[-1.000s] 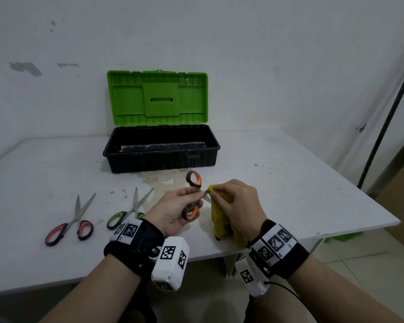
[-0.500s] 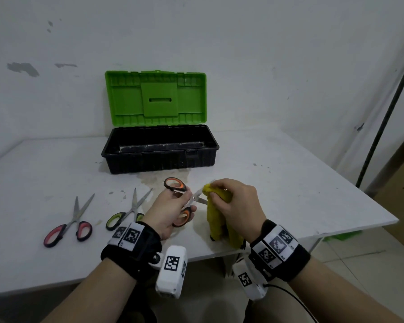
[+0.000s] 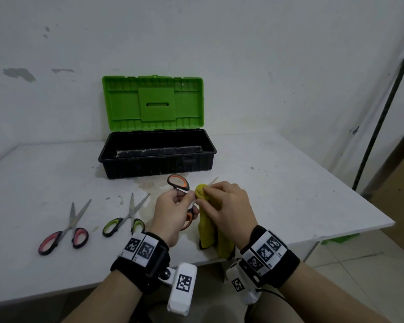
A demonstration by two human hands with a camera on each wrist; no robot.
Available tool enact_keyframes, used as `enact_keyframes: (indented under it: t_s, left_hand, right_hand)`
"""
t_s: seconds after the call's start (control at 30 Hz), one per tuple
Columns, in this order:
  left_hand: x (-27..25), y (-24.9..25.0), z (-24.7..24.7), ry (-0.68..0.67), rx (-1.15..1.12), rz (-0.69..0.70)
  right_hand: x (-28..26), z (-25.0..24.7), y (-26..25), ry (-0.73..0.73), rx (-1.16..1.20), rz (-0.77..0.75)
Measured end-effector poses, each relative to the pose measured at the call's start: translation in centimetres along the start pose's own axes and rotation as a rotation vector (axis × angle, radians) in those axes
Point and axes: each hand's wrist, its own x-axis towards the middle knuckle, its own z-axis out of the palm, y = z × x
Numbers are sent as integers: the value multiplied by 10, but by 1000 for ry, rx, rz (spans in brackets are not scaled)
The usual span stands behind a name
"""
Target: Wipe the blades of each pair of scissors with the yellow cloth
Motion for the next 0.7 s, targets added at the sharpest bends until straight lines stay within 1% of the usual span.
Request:
enact_keyframes:
  t_s: [0.07,0.17,0.27,0.37,0.5,0.57,0.63,0.7]
  left_hand:
    - [0,0,1,-1,5,-4]
    - [2,-2,3,-8,2,-2]
    - [3,-3,4,-8,9,0]
    - [3,-4,1,-10,39,2]
    - [3,-5,-3,-17,76,-12]
    - [4,-5,-4,-21,62,-27]
    - [5,-2,-3,-28,48,-34]
    - [4,-1,0,-48,48,-24]
  right_hand:
    - [-1,1,-1,0,89,10]
    - [-2,2,-2,50,194,1]
    - [-1,3,-4,32,179,-21]
    - [5,0,1,-3,155,-9]
    - [24,-14,22,3,119,150]
    - [27,-22,25,18,150,199]
    - [23,-25,17,19,207,187]
    - [15,-21,8,6,235,117]
